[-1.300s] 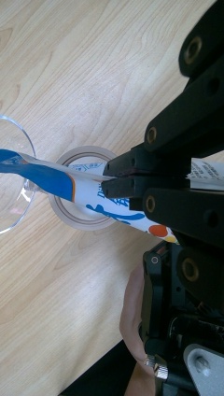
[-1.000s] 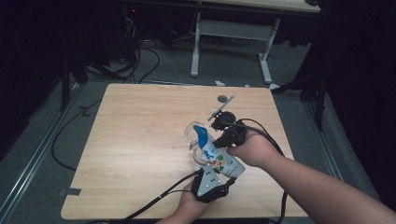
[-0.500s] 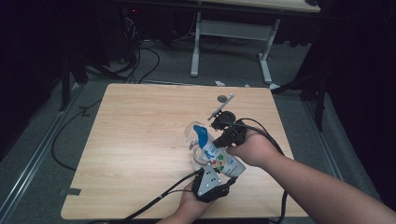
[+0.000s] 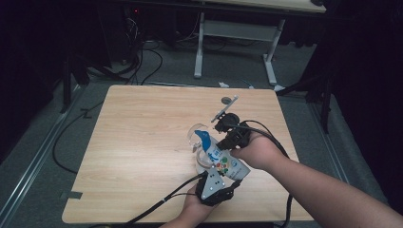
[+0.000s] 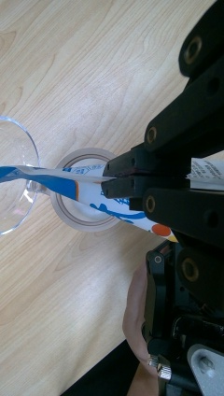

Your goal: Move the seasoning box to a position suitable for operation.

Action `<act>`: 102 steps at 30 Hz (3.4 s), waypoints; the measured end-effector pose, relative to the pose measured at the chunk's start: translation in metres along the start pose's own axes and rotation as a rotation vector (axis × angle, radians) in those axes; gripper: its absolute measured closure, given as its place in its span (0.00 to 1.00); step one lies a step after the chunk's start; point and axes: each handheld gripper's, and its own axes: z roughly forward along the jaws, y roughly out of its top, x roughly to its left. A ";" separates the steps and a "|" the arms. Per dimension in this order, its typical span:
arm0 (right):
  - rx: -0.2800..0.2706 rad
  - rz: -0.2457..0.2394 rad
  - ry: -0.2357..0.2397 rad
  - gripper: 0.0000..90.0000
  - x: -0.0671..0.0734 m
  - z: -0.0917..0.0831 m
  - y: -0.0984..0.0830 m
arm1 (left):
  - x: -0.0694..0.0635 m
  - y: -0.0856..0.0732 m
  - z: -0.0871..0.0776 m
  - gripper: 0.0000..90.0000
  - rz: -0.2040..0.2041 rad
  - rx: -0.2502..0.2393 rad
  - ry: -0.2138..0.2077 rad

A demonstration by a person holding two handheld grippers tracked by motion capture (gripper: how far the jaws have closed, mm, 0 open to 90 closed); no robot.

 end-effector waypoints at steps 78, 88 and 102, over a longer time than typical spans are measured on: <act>-0.006 -0.009 0.002 1.00 0.001 -0.001 0.004 | 0.001 0.004 0.000 0.61 -0.003 -0.014 0.008; -0.009 -0.011 0.004 1.00 0.001 -0.001 0.004 | 0.002 0.004 0.000 0.61 -0.002 -0.013 0.009; -0.011 -0.004 0.008 1.00 0.001 -0.001 0.004 | 0.003 0.003 -0.001 0.61 0.008 -0.006 0.016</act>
